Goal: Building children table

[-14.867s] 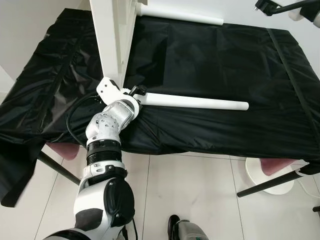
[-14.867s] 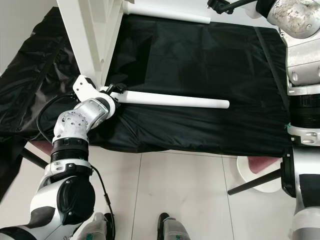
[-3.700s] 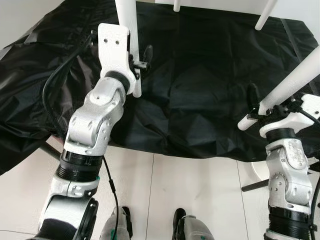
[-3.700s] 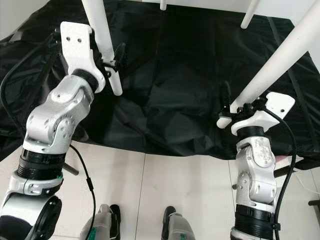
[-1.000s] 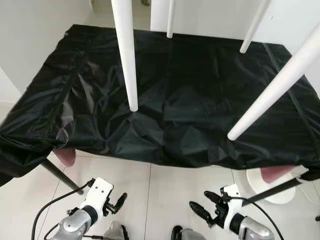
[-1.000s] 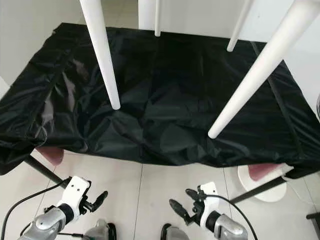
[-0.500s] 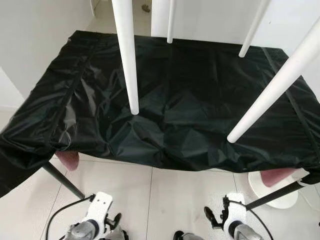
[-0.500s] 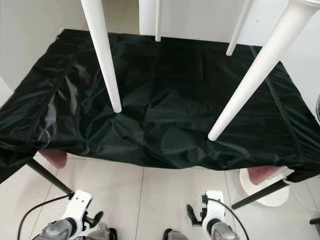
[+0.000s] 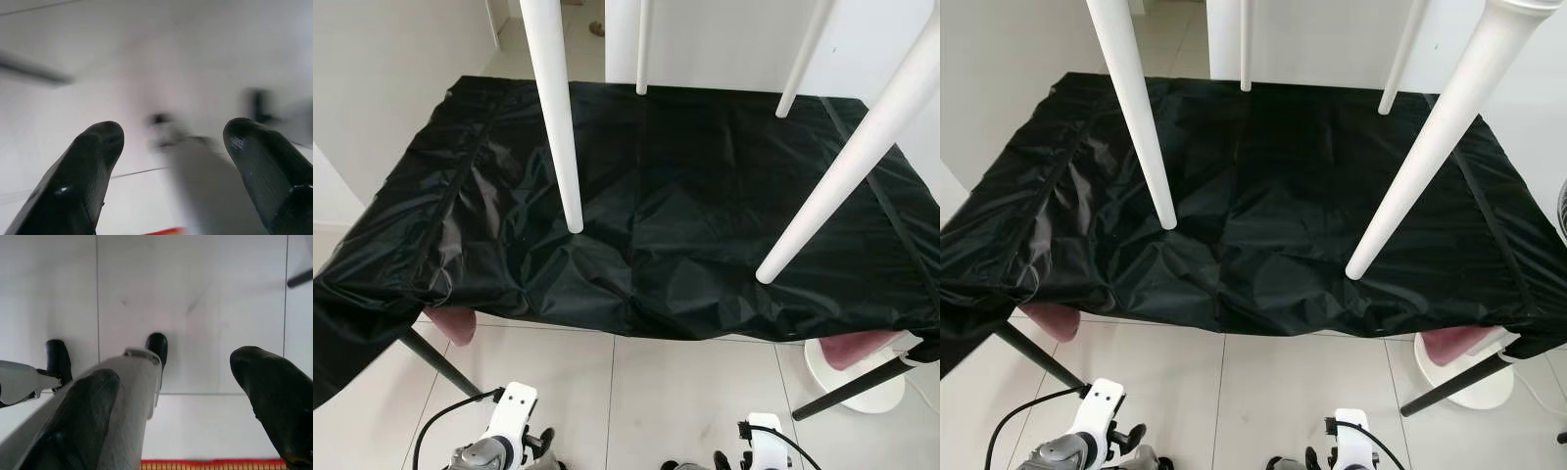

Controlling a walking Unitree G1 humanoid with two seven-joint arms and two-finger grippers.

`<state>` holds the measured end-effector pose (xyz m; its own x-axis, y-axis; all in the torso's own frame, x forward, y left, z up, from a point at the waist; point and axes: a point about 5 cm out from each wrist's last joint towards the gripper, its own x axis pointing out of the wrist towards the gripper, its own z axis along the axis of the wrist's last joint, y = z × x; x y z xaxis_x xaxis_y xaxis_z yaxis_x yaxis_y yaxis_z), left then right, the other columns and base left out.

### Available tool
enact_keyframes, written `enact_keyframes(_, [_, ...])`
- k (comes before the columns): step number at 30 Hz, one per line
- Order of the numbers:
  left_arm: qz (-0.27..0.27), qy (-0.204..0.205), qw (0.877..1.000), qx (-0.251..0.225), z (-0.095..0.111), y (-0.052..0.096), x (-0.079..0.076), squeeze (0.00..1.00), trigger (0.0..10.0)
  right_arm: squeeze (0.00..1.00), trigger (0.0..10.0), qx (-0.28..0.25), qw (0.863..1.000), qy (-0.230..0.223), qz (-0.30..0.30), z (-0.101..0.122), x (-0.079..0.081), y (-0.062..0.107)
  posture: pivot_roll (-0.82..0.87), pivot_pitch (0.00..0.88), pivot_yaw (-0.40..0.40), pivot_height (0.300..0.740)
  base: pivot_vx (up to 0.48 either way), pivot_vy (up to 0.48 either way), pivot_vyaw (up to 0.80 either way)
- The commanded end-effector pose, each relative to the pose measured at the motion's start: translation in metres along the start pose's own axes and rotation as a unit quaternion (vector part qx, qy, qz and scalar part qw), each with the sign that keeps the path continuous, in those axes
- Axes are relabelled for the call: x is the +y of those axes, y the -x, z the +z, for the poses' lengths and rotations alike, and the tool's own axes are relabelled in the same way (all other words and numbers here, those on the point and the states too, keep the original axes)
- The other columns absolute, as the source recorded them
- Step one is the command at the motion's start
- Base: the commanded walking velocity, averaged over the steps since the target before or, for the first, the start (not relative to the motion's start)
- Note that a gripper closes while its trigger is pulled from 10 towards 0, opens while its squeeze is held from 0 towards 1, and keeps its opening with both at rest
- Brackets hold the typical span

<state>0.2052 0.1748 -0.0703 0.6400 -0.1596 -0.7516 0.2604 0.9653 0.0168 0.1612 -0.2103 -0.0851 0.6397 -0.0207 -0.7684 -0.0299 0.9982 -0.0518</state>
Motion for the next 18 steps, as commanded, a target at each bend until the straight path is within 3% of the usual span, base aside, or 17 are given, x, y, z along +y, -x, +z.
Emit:
enact_keyframes(1, [0.034, 0.009, 0.999, 0.023, -0.010, 0.002, 0.004, 0.00, 10.0, 0.00, 10.0, 0.029, 1.000, -0.005, -0.007, -0.014, 0.003, 0.003, 0.07, 0.076, 0.032, 0.740, 0.000, 0.000, 0.00])
enact_keyframes(13, [0.001, -0.025, 0.999, 0.040, -0.014, -0.001, -0.014, 0.00, 10.0, 0.00, 10.0, 0.051, 0.999, -0.016, -0.010, -0.021, 0.010, 0.003, 0.08, 0.023, 0.010, 0.740, 0.000, 0.000, 0.00])
enact_keyframes(18, [0.007, -0.026, 0.999, 0.041, -0.014, -0.001, -0.015, 0.00, 10.0, 0.00, 10.0, 0.051, 0.999, 0.004, -0.008, -0.017, 0.008, 0.002, 0.09, 0.020, -0.003, 0.740, 0.000, 0.000, 0.00])
